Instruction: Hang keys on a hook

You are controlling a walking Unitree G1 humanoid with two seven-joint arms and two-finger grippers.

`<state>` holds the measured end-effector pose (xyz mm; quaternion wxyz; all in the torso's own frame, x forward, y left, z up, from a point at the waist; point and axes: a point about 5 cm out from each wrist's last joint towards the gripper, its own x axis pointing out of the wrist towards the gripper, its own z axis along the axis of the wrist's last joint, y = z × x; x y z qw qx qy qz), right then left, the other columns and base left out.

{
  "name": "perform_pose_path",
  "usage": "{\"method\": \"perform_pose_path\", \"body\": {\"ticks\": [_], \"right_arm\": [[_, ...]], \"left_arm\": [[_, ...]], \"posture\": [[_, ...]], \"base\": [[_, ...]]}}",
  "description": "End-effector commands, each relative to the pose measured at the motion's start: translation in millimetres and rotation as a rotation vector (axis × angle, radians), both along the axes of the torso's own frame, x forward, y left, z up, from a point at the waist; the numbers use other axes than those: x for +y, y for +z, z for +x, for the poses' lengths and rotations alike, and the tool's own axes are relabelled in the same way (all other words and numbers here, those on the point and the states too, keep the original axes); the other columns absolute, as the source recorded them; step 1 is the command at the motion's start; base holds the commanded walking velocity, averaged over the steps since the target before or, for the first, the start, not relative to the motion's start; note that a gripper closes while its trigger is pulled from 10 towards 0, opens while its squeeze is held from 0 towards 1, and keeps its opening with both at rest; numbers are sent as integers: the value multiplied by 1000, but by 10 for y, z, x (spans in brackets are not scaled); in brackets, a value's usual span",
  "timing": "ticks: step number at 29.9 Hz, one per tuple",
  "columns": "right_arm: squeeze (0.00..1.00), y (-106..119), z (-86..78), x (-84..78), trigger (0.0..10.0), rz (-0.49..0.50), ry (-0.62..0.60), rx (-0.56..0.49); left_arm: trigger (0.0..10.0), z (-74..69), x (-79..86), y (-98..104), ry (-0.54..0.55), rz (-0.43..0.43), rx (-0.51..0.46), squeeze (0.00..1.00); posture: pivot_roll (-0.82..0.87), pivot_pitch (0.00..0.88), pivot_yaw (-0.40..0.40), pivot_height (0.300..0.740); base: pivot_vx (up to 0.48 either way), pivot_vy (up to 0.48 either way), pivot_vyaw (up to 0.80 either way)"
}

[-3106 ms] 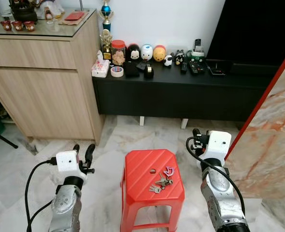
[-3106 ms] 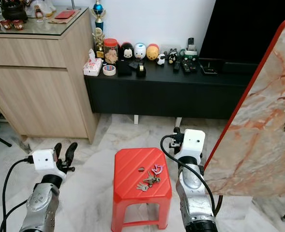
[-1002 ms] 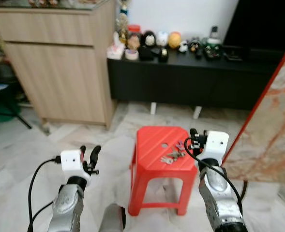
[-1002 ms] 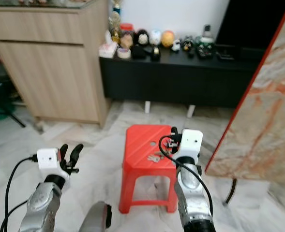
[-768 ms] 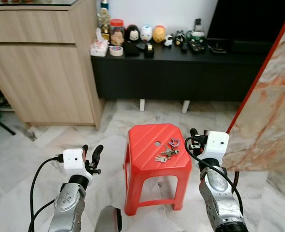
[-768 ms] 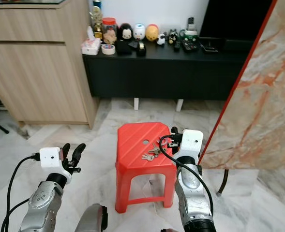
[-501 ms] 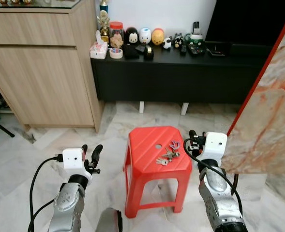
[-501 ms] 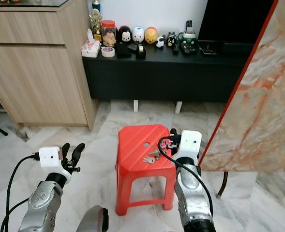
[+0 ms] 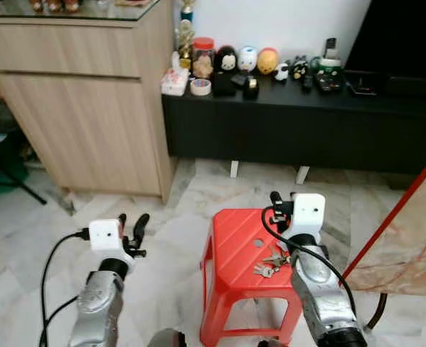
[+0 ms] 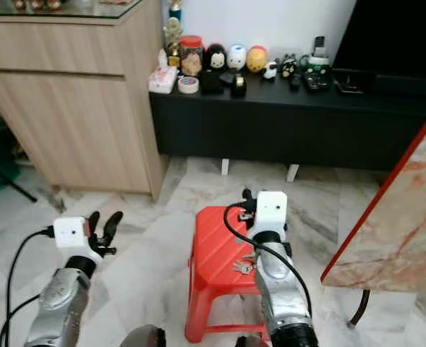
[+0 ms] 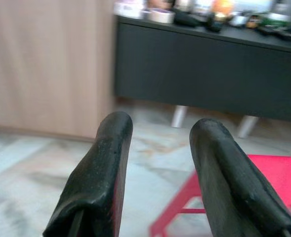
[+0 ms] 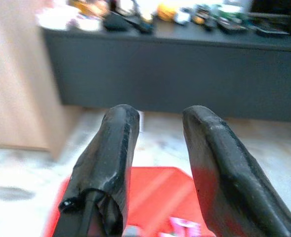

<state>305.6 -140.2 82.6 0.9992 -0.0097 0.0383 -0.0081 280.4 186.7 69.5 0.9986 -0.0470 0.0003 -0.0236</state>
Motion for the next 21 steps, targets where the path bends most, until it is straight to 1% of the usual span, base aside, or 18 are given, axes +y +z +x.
{"method": "perform_pose_path", "body": {"ticks": [1,7,14,21], "right_arm": [[0,22,14,45,10000,4,8,-6],[0,13,11,34,10000,12,1,-3],[0,-2,26,-24,10000,2,-16,12],[0,-1,29,-12,10000,7,-17,14]], "left_arm": [[10000,6,44,19,6,26,-3,0],[10000,6,39,15,5,25,-3,0],[10000,2,40,12,3,24,1,0],[10000,0,35,11,2,25,1,0]], "posture": [[121,17,-62,641],[120,13,-61,641],[121,21,-63,641],[120,30,-63,641]], "base": [[281,0,0],[0,0,0],[0,0,0],[0,0,0]]}}
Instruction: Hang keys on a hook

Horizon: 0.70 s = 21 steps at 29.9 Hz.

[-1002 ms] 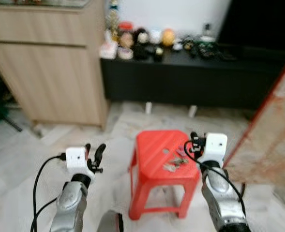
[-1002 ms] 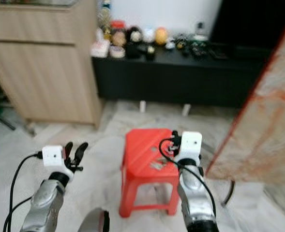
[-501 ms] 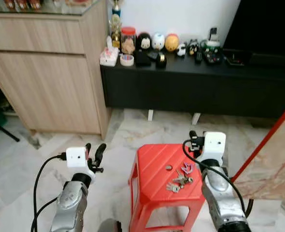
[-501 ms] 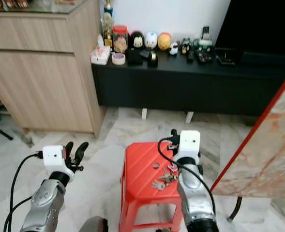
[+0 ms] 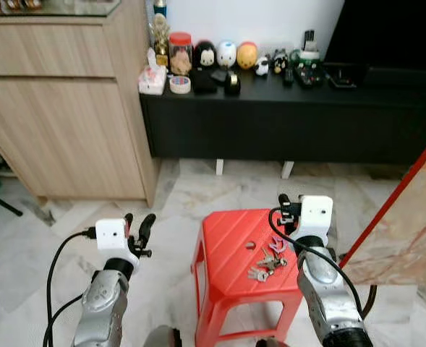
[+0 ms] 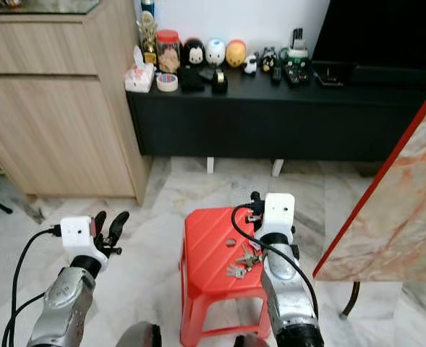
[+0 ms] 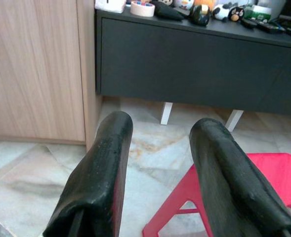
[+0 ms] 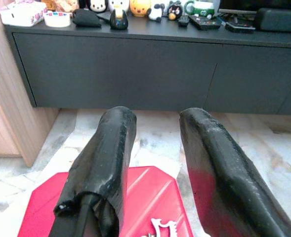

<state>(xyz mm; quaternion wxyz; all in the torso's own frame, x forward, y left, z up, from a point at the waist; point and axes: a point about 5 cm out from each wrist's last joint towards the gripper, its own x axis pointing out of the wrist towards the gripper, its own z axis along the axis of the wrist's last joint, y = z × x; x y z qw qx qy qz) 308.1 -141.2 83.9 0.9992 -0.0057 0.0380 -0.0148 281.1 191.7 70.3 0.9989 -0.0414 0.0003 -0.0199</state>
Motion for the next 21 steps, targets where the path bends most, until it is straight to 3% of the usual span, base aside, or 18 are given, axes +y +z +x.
{"method": "perform_pose_path", "body": {"ticks": [1,5,21], "right_arm": [[0,-17,3,0,10000,0,-5,16],[0,-27,2,0,10000,4,-11,21],[0,-37,5,-6,10000,4,-19,27]], "left_arm": [[10000,-7,-9,4,-2,14,0,0],[10000,-6,11,9,2,16,0,0],[10000,-15,7,-1,1,16,3,0]], "posture": [[120,30,-63,641],[121,34,-63,641],[122,31,-63,641]], "base": [[0,0,0],[0,0,0],[249,0,0]]}}
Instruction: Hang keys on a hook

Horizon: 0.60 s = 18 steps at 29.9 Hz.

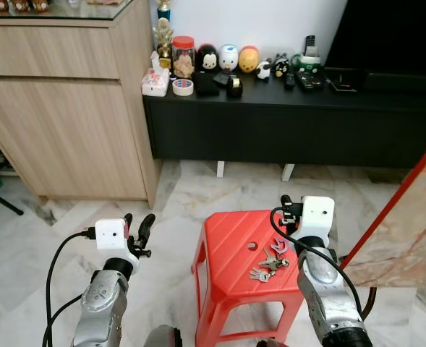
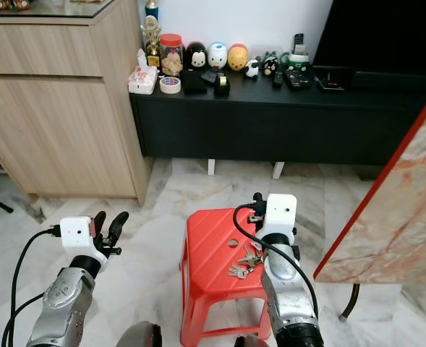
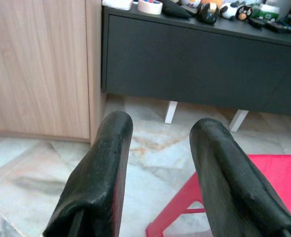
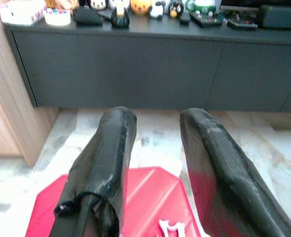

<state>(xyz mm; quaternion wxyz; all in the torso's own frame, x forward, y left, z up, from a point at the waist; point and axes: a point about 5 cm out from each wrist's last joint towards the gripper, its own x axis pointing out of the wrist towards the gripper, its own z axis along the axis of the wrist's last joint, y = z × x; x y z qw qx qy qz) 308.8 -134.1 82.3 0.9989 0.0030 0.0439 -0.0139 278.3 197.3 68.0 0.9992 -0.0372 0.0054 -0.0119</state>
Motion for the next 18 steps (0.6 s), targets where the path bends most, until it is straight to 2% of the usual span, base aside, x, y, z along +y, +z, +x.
{"method": "perform_pose_path", "body": {"ticks": [1,7,18], "right_arm": [[0,-20,-2,-78,10000,-14,-19,16],[0,-25,0,-79,10000,-15,-19,18],[0,-36,1,-83,10000,-18,-18,26]], "left_arm": [[10000,13,-49,22,-15,8,-7,0],[10000,12,-49,21,-15,10,-7,0],[10000,12,-52,23,-15,6,-9,0]], "posture": [[122,31,-63,641],[123,32,-64,641],[121,34,-63,641]], "base": [[255,0,0],[257,0,0],[0,0,0]]}}
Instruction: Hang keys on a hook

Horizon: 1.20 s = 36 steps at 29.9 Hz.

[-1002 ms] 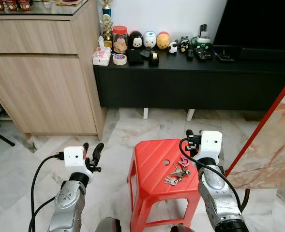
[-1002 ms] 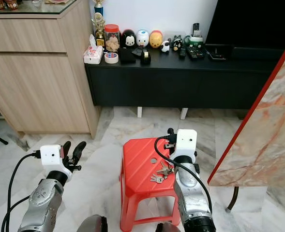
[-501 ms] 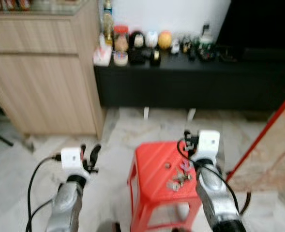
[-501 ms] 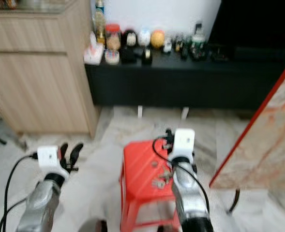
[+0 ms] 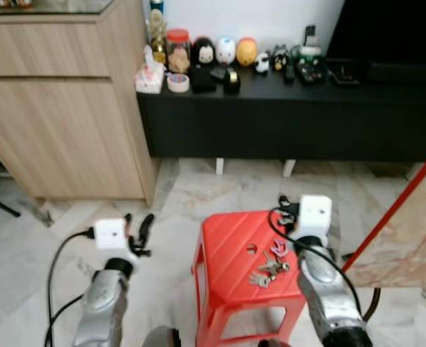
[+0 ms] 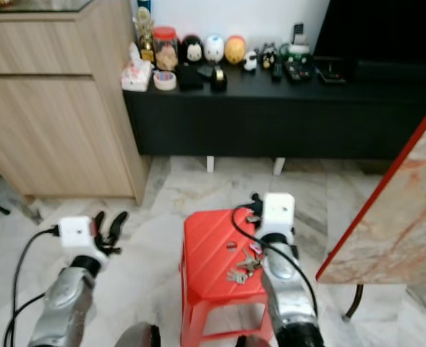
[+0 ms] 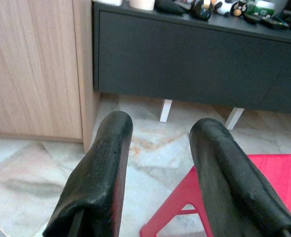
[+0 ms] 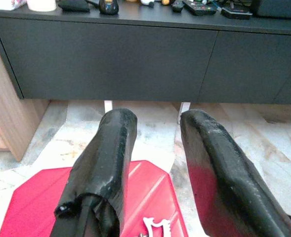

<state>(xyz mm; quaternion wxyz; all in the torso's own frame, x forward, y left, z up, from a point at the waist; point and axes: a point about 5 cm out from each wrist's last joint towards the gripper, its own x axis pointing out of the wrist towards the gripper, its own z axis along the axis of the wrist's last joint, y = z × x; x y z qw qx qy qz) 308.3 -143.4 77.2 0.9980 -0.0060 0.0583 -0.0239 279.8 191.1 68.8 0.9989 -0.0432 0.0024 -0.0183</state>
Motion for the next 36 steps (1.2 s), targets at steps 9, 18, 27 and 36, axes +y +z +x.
{"method": "perform_pose_path", "body": {"ticks": [9,18,27,36], "right_arm": [[0,31,7,15,10000,-29,16,-14],[0,28,5,23,10000,-3,9,-17],[0,18,1,27,10000,3,7,-12],[0,21,0,31,10000,-1,8,-15]], "left_arm": [[10000,0,13,20,-1,19,-4,0],[10000,-2,5,16,-4,17,-2,0],[10000,-5,0,14,-8,17,-2,0],[10000,-7,3,13,-8,21,-1,0]], "posture": [[121,35,-64,641],[123,37,-64,641],[124,37,-64,641],[123,38,-63,641]], "base": [[0,0,178],[0,0,444],[0,0,0],[276,0,0]]}}
